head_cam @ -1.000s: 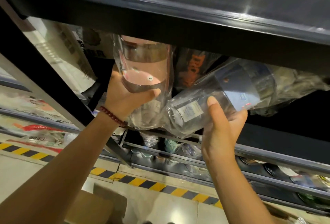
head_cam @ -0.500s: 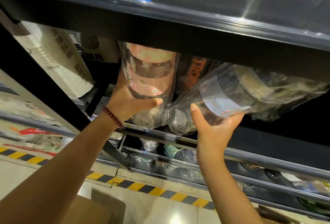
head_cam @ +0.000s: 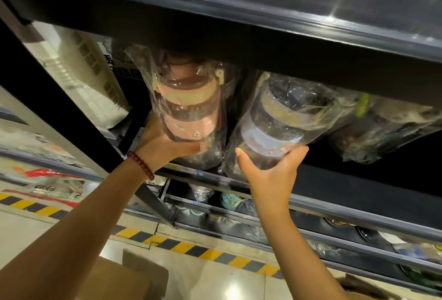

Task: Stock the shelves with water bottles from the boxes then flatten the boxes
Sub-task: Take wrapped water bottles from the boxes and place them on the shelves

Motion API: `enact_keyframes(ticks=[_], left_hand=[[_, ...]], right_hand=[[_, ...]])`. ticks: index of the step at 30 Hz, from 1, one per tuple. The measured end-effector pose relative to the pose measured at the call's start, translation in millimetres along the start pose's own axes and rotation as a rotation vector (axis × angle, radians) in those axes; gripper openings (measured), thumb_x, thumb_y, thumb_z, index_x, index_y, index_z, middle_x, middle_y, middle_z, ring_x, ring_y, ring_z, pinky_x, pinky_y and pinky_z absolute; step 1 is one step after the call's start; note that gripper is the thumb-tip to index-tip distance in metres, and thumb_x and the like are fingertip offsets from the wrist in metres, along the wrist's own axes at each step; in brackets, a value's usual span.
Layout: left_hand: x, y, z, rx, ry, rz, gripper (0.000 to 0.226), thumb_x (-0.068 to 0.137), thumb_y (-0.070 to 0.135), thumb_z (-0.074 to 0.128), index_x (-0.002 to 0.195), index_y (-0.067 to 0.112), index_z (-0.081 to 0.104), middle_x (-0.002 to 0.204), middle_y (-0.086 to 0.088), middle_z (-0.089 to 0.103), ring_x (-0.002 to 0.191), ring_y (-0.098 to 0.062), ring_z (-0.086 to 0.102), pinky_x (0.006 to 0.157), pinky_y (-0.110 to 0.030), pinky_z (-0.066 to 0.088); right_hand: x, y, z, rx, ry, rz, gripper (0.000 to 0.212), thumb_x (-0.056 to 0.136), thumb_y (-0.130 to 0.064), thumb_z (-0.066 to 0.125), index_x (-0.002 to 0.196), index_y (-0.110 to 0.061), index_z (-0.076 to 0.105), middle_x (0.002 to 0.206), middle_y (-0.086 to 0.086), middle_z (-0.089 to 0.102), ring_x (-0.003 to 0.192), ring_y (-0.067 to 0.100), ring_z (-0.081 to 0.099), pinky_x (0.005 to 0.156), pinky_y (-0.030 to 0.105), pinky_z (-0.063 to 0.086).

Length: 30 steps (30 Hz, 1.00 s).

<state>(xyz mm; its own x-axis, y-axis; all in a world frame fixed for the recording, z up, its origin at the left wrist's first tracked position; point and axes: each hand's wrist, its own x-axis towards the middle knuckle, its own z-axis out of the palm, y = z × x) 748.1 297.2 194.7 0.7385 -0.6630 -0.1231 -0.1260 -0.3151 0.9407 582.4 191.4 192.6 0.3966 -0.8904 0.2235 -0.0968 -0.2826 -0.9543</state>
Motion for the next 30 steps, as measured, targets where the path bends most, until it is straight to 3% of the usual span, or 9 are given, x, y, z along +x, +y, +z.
enact_keyframes(ticks=[2,4,7,9,12,18,20,25,30], left_hand=[[-4.8,0.0,-2.1,-0.06,-0.07,-0.034,0.042,0.066,0.01,0.084,0.095,0.026,0.056,0.106,0.007,0.062,0.11,-0.016,0.059,0.102,-0.034,0.045],[-8.2,1.6,-1.9,-0.047,-0.051,0.011,0.055,0.062,0.021,0.088,0.106,0.023,0.057,0.109,0.007,0.062,0.109,-0.011,0.059,0.1,-0.03,0.046],[-12.1,3.2,0.7,-0.025,0.045,0.072,0.098,0.043,0.05,0.091,0.125,0.012,0.051,0.116,0.006,0.063,0.107,-0.001,0.06,0.093,-0.019,0.048],[-14.5,-2.3,6.2,0.002,0.093,0.047,0.108,0.038,0.062,0.086,0.126,0.01,0.052,0.119,0.001,0.062,0.11,-0.008,0.06,0.096,-0.029,0.05],[-18.7,-8.3,13.2,0.023,0.166,0.046,0.113,0.035,0.071,0.083,0.125,0.011,0.052,0.12,-0.009,0.06,0.113,-0.019,0.059,0.095,-0.039,0.051],[-21.7,0.0,22.1,0.03,0.259,0.082,0.088,0.05,0.034,0.091,0.125,0.01,0.052,0.118,-0.001,0.061,0.11,-0.012,0.058,0.098,-0.032,0.049],[-20.7,1.6,22.1,0.034,0.273,0.081,0.089,0.052,0.03,0.089,0.129,0.01,0.048,0.121,0.001,0.059,0.112,-0.01,0.056,0.1,-0.026,0.045],[-22.5,3.5,21.0,0.023,0.261,0.054,0.094,0.05,0.033,0.089,0.131,0.011,0.047,0.122,0.002,0.059,0.114,-0.01,0.055,0.102,-0.027,0.044],[-25.7,7.7,15.7,0.09,0.232,0.002,0.098,0.041,0.053,0.088,0.123,0.011,0.053,0.115,0.001,0.063,0.106,-0.011,0.06,0.094,-0.026,0.05]], right_hand=[[0.8,0.5,1.0,-0.008,-0.033,-0.004,0.076,0.061,-0.023,0.086,0.116,-0.007,0.036,0.114,0.006,0.053,0.105,0.016,0.055,0.092,0.021,0.046],[1.7,-1.0,1.9,-0.017,-0.063,-0.011,0.083,0.061,-0.029,0.083,0.123,-0.003,0.034,0.121,0.009,0.051,0.111,0.019,0.053,0.097,0.028,0.044],[5.3,-1.8,-1.1,-0.034,-0.116,-0.001,0.079,0.061,-0.023,0.089,0.117,-0.012,0.034,0.115,-0.003,0.051,0.106,0.006,0.053,0.095,0.015,0.042],[7.7,-0.5,-6.0,-0.025,-0.168,0.025,0.074,0.063,-0.019,0.087,0.113,-0.022,0.033,0.112,-0.017,0.047,0.104,-0.009,0.049,0.088,0.004,0.039],[8.6,2.5,-12.3,-0.069,-0.243,0.061,0.065,0.063,-0.021,0.087,0.1,-0.035,0.036,0.107,-0.02,0.049,0.099,-0.011,0.05,0.078,0.0,0.039],[10.2,3.2,-10.9,-0.168,-0.297,0.058,0.064,0.065,-0.024,0.086,0.108,-0.025,0.039,0.108,-0.007,0.052,0.1,0.008,0.053,0.085,0.017,0.044],[13.0,1.7,-11.2,-0.168,-0.323,0.072,0.064,0.066,-0.023,0.086,0.108,-0.027,0.038,0.105,-0.011,0.051,0.103,0.009,0.051,0.087,0.019,0.042],[16.2,-0.6,-14.0,-0.137,-0.357,0.119,0.061,0.067,-0.022,0.085,0.106,-0.025,0.039,0.102,-0.015,0.049,0.102,0.008,0.052,0.082,0.012,0.04],[16.4,-5.9,-16.0,-0.144,-0.376,0.17,0.061,0.068,-0.023,0.085,0.108,-0.019,0.04,0.112,0.0,0.052,0.105,0.014,0.053,0.089,0.024,0.045]])
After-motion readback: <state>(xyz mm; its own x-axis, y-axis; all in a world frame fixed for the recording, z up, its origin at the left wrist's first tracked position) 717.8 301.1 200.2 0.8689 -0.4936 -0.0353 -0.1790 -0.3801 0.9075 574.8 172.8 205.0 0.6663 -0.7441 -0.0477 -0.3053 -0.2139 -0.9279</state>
